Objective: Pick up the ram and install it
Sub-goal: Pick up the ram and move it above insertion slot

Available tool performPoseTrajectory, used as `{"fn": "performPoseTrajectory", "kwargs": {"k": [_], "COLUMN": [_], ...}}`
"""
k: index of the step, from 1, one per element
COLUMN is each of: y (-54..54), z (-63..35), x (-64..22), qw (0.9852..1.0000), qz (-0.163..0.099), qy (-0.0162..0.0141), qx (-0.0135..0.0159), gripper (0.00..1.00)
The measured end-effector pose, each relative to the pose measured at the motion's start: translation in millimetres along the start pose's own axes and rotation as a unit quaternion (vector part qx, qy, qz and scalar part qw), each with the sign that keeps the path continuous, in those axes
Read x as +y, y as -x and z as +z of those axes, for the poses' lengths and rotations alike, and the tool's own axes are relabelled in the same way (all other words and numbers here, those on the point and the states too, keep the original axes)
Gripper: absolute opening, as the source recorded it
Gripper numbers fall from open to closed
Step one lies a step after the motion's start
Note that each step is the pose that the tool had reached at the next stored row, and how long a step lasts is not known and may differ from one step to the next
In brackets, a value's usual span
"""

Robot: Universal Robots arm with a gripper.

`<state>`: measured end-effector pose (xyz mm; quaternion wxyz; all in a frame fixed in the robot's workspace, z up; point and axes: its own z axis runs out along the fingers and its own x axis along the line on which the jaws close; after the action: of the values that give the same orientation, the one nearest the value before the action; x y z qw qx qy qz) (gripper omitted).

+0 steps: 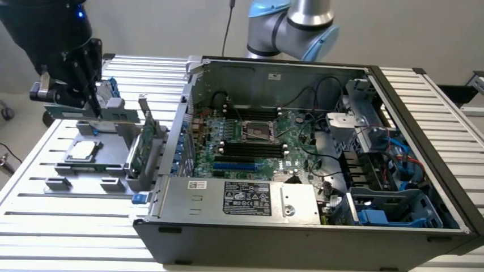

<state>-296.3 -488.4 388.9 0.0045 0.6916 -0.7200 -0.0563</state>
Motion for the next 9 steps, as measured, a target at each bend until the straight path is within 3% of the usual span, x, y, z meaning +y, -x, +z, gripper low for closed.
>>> {"fn": "performPoseTrajectory", "kwargs": {"k": [9], "y": [3.6], "z": [-29.0], "x": [-36.1], "qw": [1.0], "qz": [0.0], "qy": [0.0028], "qx": [-0.0046], "gripper": [0.14]}}
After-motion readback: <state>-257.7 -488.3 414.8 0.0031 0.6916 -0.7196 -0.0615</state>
